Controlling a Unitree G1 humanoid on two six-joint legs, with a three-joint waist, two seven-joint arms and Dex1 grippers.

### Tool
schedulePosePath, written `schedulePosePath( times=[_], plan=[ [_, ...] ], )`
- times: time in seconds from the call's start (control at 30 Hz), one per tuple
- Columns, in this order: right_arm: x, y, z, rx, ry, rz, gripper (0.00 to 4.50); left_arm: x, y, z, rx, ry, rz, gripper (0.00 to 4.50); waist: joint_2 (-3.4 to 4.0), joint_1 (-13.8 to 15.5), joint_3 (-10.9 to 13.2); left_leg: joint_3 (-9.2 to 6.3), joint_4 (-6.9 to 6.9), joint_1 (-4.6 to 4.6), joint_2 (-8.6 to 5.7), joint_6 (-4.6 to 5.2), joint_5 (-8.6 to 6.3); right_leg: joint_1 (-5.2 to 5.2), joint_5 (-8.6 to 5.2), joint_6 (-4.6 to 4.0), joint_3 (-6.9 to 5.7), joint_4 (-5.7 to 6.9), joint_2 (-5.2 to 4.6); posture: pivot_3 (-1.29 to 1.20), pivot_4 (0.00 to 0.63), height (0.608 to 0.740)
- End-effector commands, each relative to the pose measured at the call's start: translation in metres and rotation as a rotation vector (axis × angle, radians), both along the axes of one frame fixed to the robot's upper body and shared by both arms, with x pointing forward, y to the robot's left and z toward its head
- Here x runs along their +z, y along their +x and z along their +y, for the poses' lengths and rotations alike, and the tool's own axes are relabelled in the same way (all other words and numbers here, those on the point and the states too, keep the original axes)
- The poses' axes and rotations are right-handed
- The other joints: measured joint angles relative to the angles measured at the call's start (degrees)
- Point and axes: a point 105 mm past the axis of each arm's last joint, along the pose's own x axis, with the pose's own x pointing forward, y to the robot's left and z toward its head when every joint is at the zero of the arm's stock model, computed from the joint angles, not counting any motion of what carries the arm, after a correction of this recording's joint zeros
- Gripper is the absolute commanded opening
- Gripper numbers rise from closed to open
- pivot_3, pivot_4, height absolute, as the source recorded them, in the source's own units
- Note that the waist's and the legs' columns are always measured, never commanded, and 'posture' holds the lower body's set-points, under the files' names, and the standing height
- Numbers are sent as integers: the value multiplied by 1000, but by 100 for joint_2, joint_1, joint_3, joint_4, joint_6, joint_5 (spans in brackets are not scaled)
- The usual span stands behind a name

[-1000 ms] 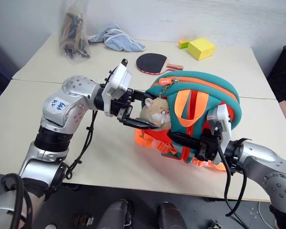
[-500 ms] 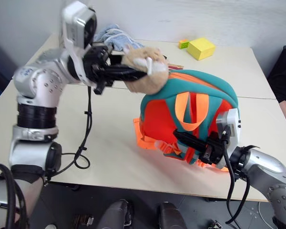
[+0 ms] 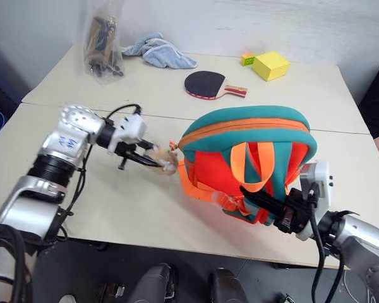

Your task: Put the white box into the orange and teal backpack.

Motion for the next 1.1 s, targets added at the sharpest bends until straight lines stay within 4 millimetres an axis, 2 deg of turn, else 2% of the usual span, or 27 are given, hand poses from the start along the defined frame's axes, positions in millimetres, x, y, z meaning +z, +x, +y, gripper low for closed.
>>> schedulePosePath(
  times=[0.03,0.1,0.2,0.3,0.37,0.4,0.53,0.6,0.7,0.77,0.83,0.9,0.97,1.03,1.1],
  plan=[
    [15,-2,2,11,-17,-88,0,-6,-2,-27,-2,-121,34,1050,0,2,0,0,0,0,0,-1,0,-2,0,0,0,2,0,0,150,740],
    [18,-2,5,25,-11,-102,0,-9,-5,-41,-9,-165,63,1050,0,2,0,-1,1,-2,1,-2,1,-4,0,0,-1,6,2,0,150,740],
    [25,-6,16,75,0,-125,0,-27,-8,-52,-19,-116,39,1050,0,3,0,0,1,-1,1,-3,2,-3,0,0,0,7,3,0,150,740],
    [26,-9,22,96,-21,-141,0,-32,-5,-48,5,-96,23,1050,0,7,0,0,1,0,1,-3,2,-2,0,0,-1,8,6,0,150,740],
    [20,-3,21,48,-100,-163,0,-28,-2,-40,34,-103,39,1050,0,6,0,0,1,1,1,-3,2,-1,0,0,-1,9,7,0,150,740],
    [15,1,20,22,-154,-171,308,-25,-1,-35,46,-113,64,1042,0,5,0,0,2,2,1,-3,2,0,0,0,-1,8,6,0,150,740],
    [1,12,9,-60,-279,-170,1540,-9,-7,-15,60,-174,180,2189,0,-53,0,1,3,3,1,-6,4,-7,0,0,2,15,7,0,150,740],
    [-5,8,-6,-92,-311,-138,2205,-2,-18,-1,61,-214,279,2850,1,-85,-1,-1,-4,2,4,-12,7,-10,0,0,1,19,11,0,150,740],
    [-10,-9,-37,-82,-367,-59,3229,-2,-33,25,92,-198,324,3775,4,-130,-2,-2,-16,4,5,-14,8,-8,-2,-3,-2,14,11,0,150,740],
    [1,-27,-65,-57,-358,3,3900,2,-39,48,140,-171,318,4377,7,-133,-2,0,-13,4,4,-14,8,-3,-2,-3,0,9,11,0,150,740],
    [18,-40,-91,-61,-348,30,4482,12,-44,65,176,-171,335,4500,6,-128,-1,-1,-11,9,4,-10,6,5,-1,-3,-1,-2,10,0,150,740],
    [33,-47,-122,-110,-344,52,4482,29,-49,75,194,-209,355,4500,2,-126,-1,-1,-9,15,3,7,-2,12,-1,-3,-1,-17,8,0,150,740],
    [46,-49,-155,-202,-335,69,4482,55,-52,81,210,-277,336,4500,2,-129,-1,-3,-10,27,3,23,-9,26,-1,-3,-3,-21,5,0,150,740],
    [56,-49,-171,-235,-315,66,4482,77,-58,86,222,-343,322,4500,1,-128,-1,-2,-15,33,2,27,-11,32,-1,-3,-2,-29,2,0,150,740],
    [61,-44,-175,-242,-291,45,4482,90,-63,90,229,-407,320,4500,1,-133,-1,-3,-29,43,2,26,-11,42,-1,-3,-3,-42,3,0,150,740]
  ],
)
